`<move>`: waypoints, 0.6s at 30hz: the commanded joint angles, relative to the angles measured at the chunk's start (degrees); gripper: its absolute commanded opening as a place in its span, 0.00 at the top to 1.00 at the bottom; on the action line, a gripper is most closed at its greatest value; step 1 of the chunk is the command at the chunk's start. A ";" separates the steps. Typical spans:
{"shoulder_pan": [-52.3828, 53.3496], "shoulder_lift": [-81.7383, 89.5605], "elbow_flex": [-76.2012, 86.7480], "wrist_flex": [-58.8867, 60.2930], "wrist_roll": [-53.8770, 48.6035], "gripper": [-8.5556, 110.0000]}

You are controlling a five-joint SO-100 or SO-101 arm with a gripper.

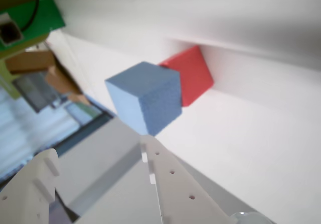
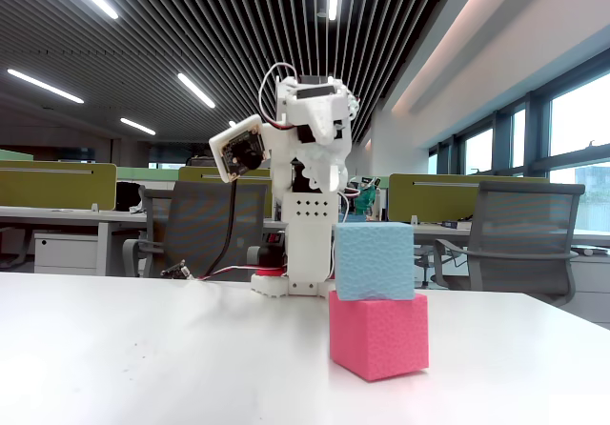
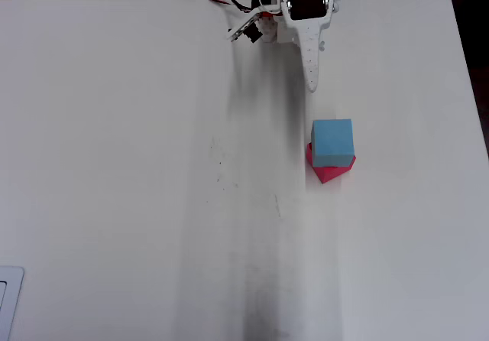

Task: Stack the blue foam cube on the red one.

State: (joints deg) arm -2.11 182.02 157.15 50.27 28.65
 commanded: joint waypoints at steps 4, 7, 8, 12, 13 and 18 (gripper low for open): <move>0.09 0.35 -0.26 -0.26 -0.44 0.76; 0.09 0.35 -0.26 -0.62 -0.44 0.76; 0.09 0.35 -0.26 -0.70 -0.44 0.76; 0.09 0.35 0.09 -0.70 -0.53 0.76; 0.09 0.35 0.18 -0.88 -0.53 0.76; 0.09 0.35 0.26 -0.97 -0.53 0.77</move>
State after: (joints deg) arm -2.11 181.93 157.76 50.27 28.65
